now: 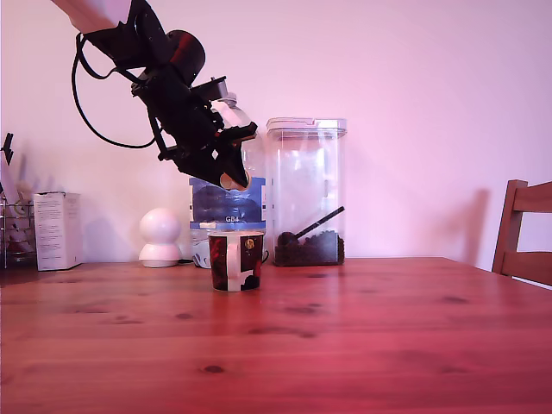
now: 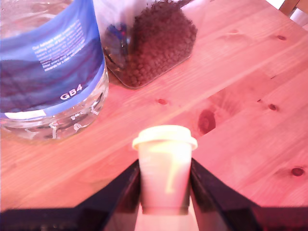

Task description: Pick up the coffee capsules from the table one by one and drop them inside the nearest coffee cup

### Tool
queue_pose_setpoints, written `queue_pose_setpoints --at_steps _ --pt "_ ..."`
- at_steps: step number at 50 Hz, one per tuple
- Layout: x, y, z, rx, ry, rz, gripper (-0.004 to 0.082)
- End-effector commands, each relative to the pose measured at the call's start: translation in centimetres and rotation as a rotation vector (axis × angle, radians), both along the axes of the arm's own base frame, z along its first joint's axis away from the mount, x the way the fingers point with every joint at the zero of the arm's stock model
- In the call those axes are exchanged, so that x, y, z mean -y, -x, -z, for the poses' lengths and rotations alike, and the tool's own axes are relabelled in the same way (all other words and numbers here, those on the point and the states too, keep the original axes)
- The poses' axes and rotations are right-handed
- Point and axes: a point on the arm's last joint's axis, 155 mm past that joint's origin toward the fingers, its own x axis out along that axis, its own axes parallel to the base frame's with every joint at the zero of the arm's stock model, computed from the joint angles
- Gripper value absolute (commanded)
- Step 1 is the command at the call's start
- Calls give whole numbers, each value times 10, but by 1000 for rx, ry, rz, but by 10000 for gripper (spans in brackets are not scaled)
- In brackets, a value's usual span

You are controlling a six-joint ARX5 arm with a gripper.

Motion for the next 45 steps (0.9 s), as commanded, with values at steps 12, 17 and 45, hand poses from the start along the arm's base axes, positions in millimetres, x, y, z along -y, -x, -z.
queue_pose_setpoints --at_steps 12,17,45 --pt "1 4 -2 3 -7 5 200" --pt "-2 10 0 -14 -32 20 200" --pt "-12 60 3 -161 -127 68 200"
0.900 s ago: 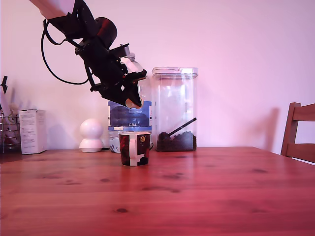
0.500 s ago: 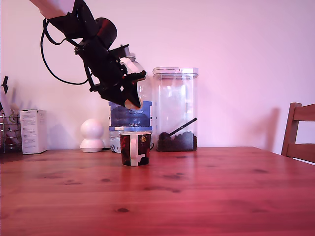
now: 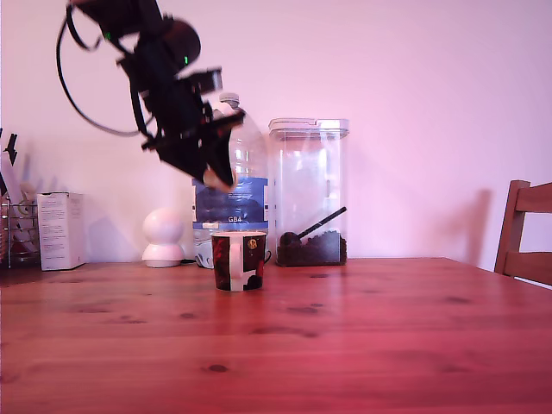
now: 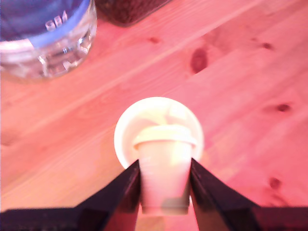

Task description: Pick up the coffee capsules from the table one by one and drop them inside the nearest coffee cup

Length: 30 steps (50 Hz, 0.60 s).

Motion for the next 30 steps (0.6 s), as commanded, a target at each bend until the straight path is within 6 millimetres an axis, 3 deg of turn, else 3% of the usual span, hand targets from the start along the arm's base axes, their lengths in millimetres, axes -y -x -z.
queue_pose_setpoints --at_steps 1,14,30 --pt "4 6 5 -6 -16 26 201" --pt "20 5 2 31 -12 53 201" --pt "26 -4 20 37 -31 48 200"
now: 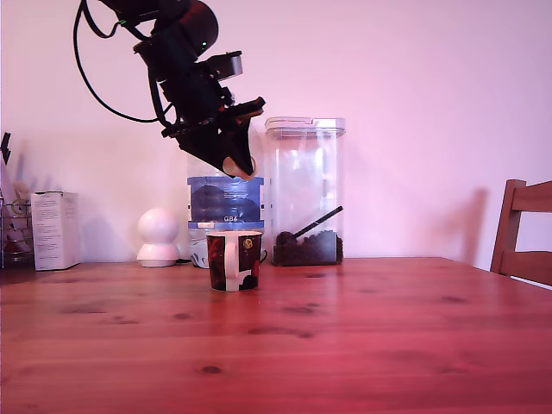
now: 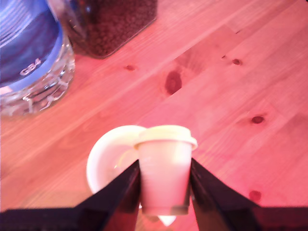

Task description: Pick up the coffee capsules from the table one by one and drop them inside the nearest coffee cup

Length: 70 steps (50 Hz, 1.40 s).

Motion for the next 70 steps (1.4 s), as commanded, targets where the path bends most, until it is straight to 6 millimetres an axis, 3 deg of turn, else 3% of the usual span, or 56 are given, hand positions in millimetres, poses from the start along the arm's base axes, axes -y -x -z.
queue_pose_setpoints --at_steps 1,37,50,70 --pt "0 -4 30 -37 -25 -3 200" --pt "-13 -23 67 -171 -88 -55 200" --pt "-22 -18 80 -227 -115 -66 200" --pt "-25 -14 83 -248 -124 -67 201"
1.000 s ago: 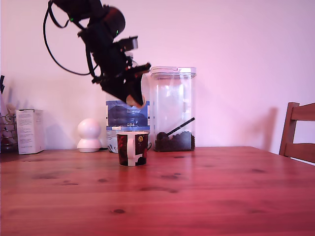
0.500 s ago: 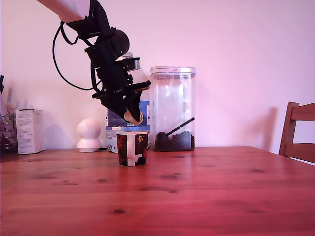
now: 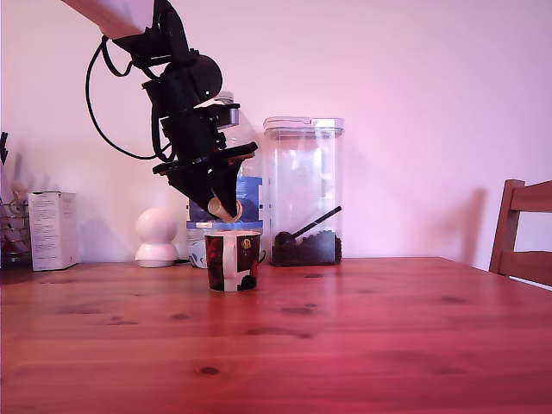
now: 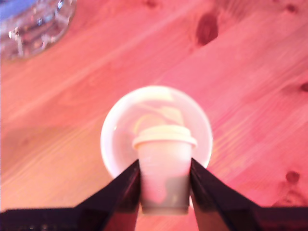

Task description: Pick up the coffee capsules from the table one by one and drop them inside the nearest coffee cup

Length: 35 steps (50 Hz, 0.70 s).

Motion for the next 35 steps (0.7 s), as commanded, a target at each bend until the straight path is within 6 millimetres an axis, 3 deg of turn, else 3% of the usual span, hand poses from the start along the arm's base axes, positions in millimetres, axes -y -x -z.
queue_pose_setpoints --at_steps 1,8,10,15,18,27,32,35 --pt "0 -2 24 -34 -16 -1 201" --pt "0 -2 23 -30 -19 7 230" --pt "0 -3 23 -24 -18 12 302" --pt "2 -6 21 -8 -14 15 581" --pt "2 -7 20 -3 -11 14 641" --pt "4 -11 18 17 -10 25 600" --pt "8 -16 14 51 1 54 472" --pt "14 -20 9 80 20 78 338"
